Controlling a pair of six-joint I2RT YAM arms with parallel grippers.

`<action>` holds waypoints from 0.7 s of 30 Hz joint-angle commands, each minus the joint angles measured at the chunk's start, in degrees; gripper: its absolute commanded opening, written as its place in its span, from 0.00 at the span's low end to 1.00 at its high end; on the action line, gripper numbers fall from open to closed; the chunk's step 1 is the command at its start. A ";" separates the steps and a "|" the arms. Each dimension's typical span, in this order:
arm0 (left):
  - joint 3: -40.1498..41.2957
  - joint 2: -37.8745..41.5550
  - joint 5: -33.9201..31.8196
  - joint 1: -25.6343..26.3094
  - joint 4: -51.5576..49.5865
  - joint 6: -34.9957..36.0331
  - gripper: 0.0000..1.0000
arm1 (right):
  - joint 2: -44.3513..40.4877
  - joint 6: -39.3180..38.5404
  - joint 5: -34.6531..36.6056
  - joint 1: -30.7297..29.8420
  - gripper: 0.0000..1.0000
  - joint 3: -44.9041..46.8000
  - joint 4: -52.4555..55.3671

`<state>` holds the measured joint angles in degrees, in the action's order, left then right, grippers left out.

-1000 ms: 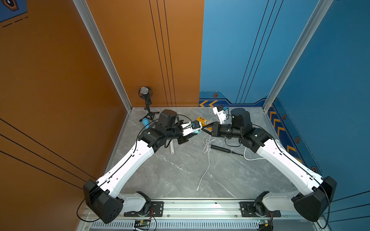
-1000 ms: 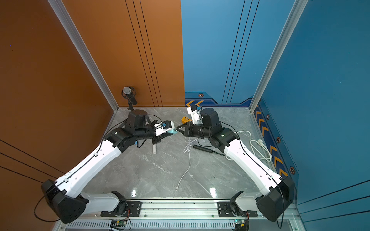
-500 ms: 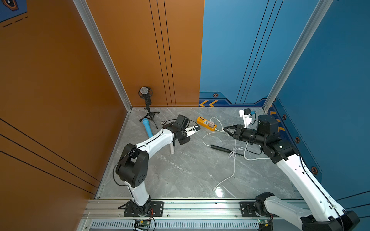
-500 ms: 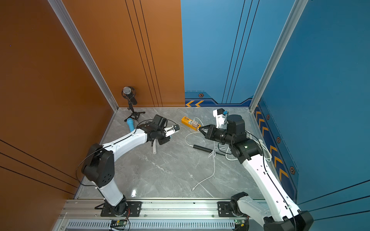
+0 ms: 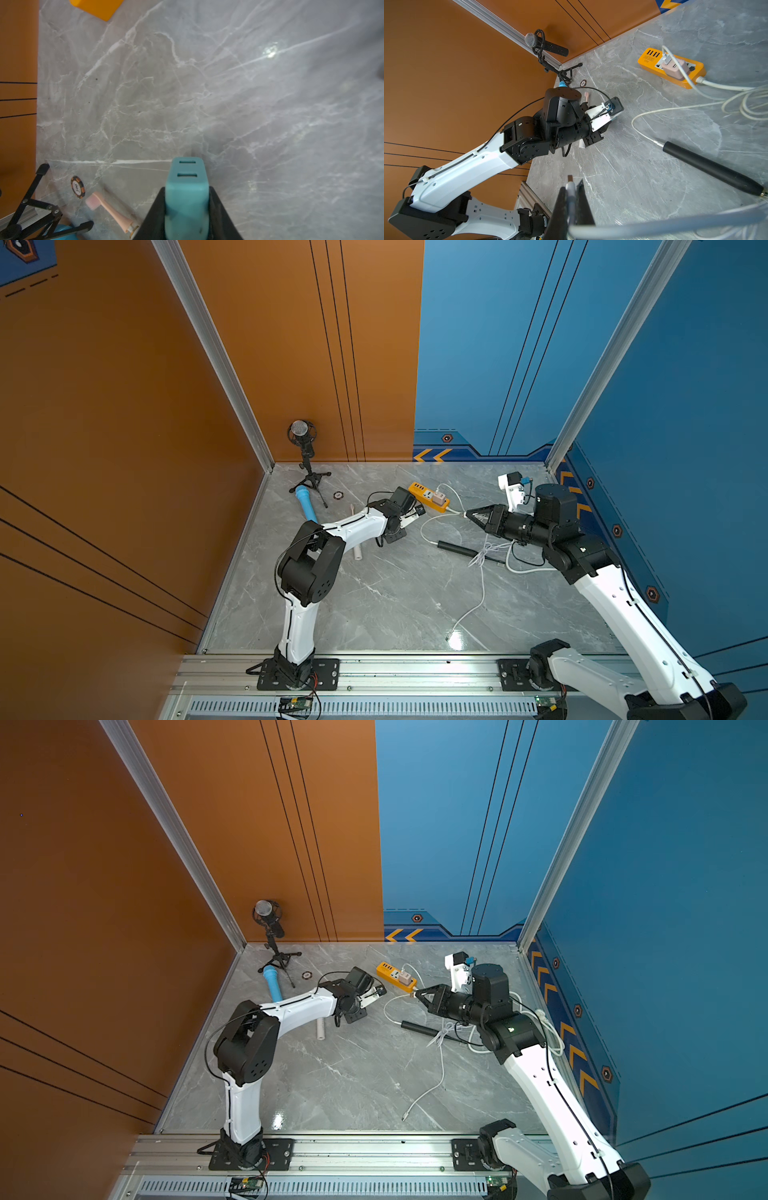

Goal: Charge the electric toothbrush
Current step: Place the plug at the center of the board.

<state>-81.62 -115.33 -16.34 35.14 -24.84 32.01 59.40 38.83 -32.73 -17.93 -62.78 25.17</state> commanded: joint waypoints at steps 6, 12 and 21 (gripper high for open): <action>5.69 -0.50 -0.02 3.10 -1.14 -3.43 0.22 | -1.81 -0.73 0.15 0.44 0.00 0.73 1.03; 8.99 2.32 1.68 4.86 -1.18 -4.79 0.51 | -2.31 -0.51 0.48 0.44 0.00 0.85 1.25; 10.76 10.90 13.13 3.84 -1.44 -9.77 0.73 | -1.78 0.02 -0.14 0.35 0.00 0.52 1.02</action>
<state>-71.64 -109.23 -10.96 39.46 -23.90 26.09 58.06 38.85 -32.75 -17.93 -62.24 26.11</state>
